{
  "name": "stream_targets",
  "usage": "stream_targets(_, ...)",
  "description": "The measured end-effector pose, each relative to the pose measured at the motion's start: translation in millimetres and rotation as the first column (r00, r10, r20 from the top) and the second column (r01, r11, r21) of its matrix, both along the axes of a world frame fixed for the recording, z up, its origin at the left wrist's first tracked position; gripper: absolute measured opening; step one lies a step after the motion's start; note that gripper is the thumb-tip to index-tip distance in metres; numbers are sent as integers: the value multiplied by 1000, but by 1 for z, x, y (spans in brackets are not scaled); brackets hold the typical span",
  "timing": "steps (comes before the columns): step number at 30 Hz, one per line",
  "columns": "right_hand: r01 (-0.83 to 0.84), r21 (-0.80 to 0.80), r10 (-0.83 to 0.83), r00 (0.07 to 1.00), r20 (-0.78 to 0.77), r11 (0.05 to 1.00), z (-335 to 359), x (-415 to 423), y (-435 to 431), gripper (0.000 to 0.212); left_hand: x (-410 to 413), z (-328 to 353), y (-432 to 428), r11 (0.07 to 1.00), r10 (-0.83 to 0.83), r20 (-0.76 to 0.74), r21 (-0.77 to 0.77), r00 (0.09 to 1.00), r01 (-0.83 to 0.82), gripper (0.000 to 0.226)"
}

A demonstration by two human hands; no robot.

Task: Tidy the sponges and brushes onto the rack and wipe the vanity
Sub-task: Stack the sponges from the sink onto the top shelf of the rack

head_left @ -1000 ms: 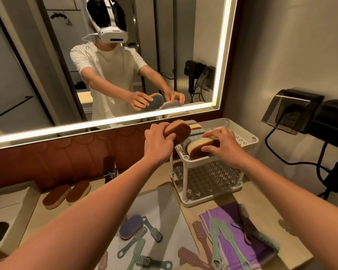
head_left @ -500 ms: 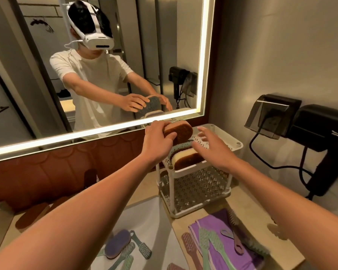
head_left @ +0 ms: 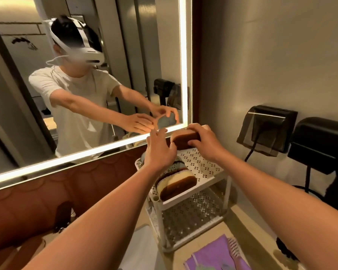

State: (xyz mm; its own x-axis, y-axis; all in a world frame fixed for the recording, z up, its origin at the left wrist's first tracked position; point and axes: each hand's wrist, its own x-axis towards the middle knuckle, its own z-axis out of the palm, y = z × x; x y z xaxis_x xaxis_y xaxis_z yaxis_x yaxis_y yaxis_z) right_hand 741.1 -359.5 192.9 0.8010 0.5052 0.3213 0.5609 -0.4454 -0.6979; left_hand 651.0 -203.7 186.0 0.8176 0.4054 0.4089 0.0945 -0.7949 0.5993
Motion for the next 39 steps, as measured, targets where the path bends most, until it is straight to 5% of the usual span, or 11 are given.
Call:
stream_targets(6, 32, -148, -32, 999, -2, 989, -24, 37, 10, 42, 7, -30, 13, 971, -2, -282, 229, 959, 69, 54)
stream_targets(17, 85, -227, -86, 996, 4, 970, -51, 52, 35, 55, 10, -35, 15, 976, -10, -328, 203, 945, 81, 42)
stream_targets(24, 52, -362, -56, 998, 0, 931, -40, 28, 28, 80, 10, -6, 13, 978, -26, -579, 155, 815, 141, 51)
stream_targets(39, -154, -358, 218, 965, 145, 921, 9, -122, 44, 62, -134, -2, 47, 934, 16, -405, 332, 914, 131, 58)
